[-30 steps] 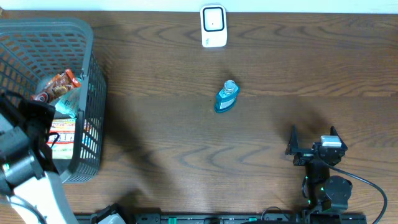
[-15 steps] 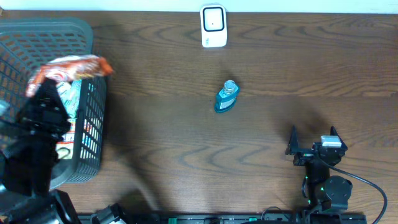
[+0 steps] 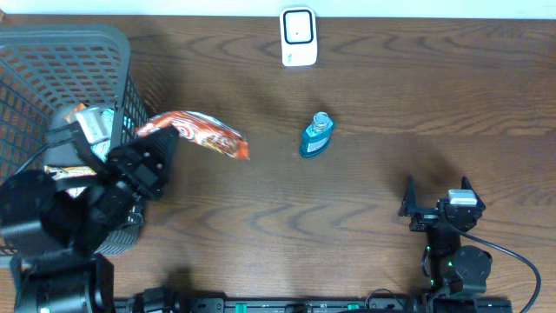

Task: Scan the item barcode
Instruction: 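Lift the red chocolate bar out toward the scanner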

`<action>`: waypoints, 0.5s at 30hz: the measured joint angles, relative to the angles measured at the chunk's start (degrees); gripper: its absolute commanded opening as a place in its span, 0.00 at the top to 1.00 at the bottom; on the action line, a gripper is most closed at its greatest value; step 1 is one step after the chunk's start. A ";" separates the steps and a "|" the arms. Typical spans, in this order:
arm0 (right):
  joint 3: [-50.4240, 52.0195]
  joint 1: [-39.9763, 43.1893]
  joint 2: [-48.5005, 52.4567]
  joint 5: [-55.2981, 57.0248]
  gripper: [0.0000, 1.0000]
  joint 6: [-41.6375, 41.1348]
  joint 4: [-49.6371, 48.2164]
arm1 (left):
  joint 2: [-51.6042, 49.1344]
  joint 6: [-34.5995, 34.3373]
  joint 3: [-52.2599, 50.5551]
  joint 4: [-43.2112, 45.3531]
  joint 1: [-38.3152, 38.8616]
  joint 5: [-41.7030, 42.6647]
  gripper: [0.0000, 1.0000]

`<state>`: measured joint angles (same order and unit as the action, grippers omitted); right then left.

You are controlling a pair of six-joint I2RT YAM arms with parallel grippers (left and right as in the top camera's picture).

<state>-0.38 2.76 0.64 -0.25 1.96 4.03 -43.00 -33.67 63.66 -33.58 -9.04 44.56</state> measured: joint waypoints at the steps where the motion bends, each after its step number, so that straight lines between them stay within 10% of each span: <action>1: 0.00 0.00 0.00 0.00 0.01 0.00 0.02 | -0.70 0.63 0.00 -1.14 1.49 -0.50 0.93; 15: 0.00 0.00 0.00 0.00 0.01 0.00 0.04 | -20.96 4.04 0.00 -7.89 30.82 -24.61 0.93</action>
<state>-0.38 2.76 0.64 -0.25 1.96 4.08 -63.96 -29.63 63.66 -41.47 21.78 19.94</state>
